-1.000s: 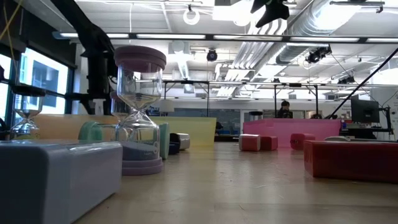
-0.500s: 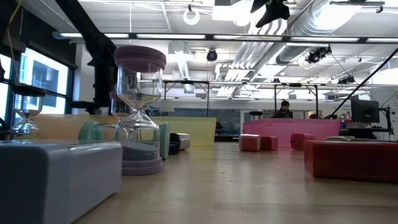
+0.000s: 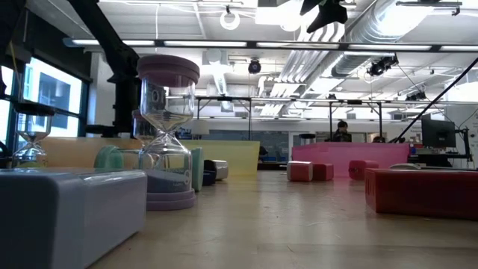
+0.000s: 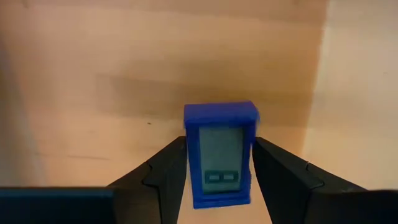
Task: Pick & Place Office items
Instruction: Put the left blue digital clock into the orange bin, then put the bottom red charger adapter into the yellow bin
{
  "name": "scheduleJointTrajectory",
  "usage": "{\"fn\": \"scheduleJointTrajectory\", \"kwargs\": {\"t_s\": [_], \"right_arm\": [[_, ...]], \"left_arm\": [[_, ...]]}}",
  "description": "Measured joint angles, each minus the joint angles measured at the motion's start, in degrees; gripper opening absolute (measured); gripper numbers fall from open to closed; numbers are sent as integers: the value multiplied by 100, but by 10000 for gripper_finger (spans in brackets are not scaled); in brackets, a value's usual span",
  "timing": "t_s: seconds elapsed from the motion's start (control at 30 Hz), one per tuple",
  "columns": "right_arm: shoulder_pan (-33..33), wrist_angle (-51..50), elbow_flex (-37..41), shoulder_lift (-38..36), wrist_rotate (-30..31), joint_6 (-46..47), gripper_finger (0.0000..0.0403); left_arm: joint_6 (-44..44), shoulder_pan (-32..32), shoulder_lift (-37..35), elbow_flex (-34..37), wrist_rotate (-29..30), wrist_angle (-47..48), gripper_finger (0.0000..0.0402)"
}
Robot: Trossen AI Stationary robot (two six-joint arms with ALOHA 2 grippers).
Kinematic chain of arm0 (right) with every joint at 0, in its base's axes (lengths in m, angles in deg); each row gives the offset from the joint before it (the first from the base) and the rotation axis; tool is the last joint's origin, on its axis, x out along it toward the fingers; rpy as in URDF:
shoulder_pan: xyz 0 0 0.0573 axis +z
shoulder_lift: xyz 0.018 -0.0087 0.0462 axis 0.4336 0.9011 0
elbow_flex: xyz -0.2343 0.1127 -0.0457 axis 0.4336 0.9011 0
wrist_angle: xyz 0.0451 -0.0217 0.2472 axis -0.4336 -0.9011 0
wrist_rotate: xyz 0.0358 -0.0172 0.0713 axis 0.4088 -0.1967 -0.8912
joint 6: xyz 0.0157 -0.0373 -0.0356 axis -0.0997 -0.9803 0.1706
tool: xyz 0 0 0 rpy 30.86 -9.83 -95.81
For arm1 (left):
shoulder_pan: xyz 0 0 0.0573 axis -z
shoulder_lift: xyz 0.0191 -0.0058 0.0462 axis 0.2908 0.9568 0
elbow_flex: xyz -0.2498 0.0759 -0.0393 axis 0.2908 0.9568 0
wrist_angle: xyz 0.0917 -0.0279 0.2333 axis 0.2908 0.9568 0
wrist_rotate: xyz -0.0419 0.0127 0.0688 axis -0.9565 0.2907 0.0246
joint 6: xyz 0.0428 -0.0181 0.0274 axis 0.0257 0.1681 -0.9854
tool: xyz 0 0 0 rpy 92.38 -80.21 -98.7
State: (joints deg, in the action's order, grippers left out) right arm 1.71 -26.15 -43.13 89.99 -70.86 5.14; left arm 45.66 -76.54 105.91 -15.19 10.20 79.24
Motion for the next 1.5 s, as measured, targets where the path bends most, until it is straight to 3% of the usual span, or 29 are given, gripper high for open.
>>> {"fn": "scheduleJointTrajectory", "kwargs": {"t_s": [0.37,0.6,0.77,1.03,1.3,1.5], "right_arm": [[0,-1,0,0,-1,-2,284],[0,-3,0,0,-10,-33,284],[0,-4,-1,0,-18,-42,284],[0,-10,-1,0,-94,-44,284],[4,-157,0,0,-934,-44,284],[49,-575,0,0,-1326,147,284]], "left_arm": [[-178,31,-192,-1,-15,54,175],[-440,34,-923,-5,97,301,175],[-832,289,-1587,-5,-338,902,175],[-659,1353,-2772,-5,-492,1084,175],[186,2935,-3781,-5,-485,1072,175],[855,4225,-4015,-5,-483,1060,175]]}}
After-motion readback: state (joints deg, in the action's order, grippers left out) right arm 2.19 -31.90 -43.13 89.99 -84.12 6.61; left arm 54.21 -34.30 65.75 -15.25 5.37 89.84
